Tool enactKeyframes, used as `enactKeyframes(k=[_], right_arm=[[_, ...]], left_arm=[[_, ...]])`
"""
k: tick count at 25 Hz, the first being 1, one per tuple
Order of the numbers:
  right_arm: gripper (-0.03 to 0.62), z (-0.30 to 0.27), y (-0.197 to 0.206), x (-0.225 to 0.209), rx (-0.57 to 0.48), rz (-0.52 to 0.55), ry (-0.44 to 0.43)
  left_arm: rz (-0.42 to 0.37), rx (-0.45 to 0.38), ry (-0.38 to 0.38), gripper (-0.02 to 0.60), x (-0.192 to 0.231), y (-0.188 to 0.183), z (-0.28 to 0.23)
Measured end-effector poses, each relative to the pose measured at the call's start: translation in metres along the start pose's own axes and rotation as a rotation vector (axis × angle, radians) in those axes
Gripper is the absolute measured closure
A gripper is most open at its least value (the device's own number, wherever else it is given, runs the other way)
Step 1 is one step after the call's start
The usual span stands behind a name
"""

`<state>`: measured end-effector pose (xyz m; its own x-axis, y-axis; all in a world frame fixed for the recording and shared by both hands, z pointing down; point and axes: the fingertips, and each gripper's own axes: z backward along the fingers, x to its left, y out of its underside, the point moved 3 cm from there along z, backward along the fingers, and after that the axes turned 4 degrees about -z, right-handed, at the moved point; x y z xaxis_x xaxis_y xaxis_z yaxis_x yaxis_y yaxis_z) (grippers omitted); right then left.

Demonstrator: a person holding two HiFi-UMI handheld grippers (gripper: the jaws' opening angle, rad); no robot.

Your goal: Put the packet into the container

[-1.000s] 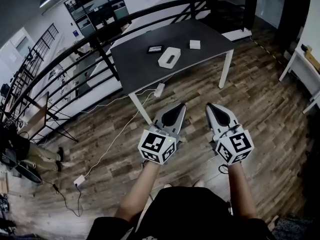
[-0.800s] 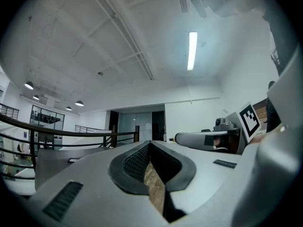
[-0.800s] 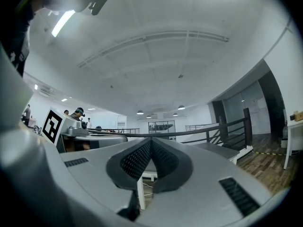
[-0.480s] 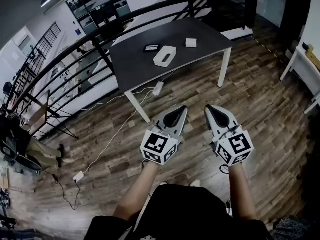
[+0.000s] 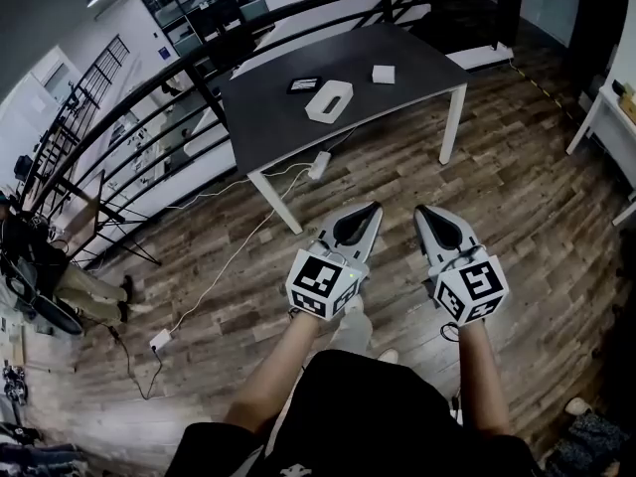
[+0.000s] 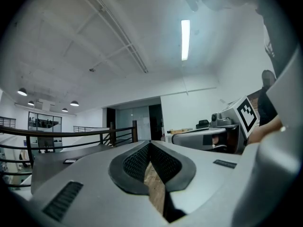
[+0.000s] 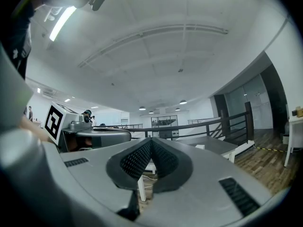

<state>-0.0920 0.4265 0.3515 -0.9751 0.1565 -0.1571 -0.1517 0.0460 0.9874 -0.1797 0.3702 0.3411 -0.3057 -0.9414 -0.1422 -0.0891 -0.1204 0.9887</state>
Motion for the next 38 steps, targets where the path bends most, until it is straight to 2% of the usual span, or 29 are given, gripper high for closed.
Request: enactKeyframes(k=[10, 17, 26, 31, 38], right_arm=[[0.589, -0.019, -0.003, -0.021, -0.003, 0.002, -0.009], [0.589, -0.056, 0.001, -0.037, 0.013, 0.020, -0.010], [0.589, -0.151, 0.006, -0.078, 0.036, -0.010, 0.016], [0.589, -0.210, 0.004, -0.085, 0.087, 0.037, 0.022], [0.589, -0.281, 0.000, -0.108, 0.116, 0.038, 0.052]], left_arm=[[-0.005, -0.001, 0.001, 0.575, 0.014, 0.003, -0.024], [-0.003, -0.017, 0.011, 0.575, 0.043, 0.009, -0.047], [0.027, -0.023, 0.046, 0.575, 0.125, 0.031, -0.104], [0.055, -0.038, 0.029, 0.575, 0.186, 0.036, -0.124], [0.086, -0.024, 0.054, 0.575, 0.251, 0.055, -0.158]])
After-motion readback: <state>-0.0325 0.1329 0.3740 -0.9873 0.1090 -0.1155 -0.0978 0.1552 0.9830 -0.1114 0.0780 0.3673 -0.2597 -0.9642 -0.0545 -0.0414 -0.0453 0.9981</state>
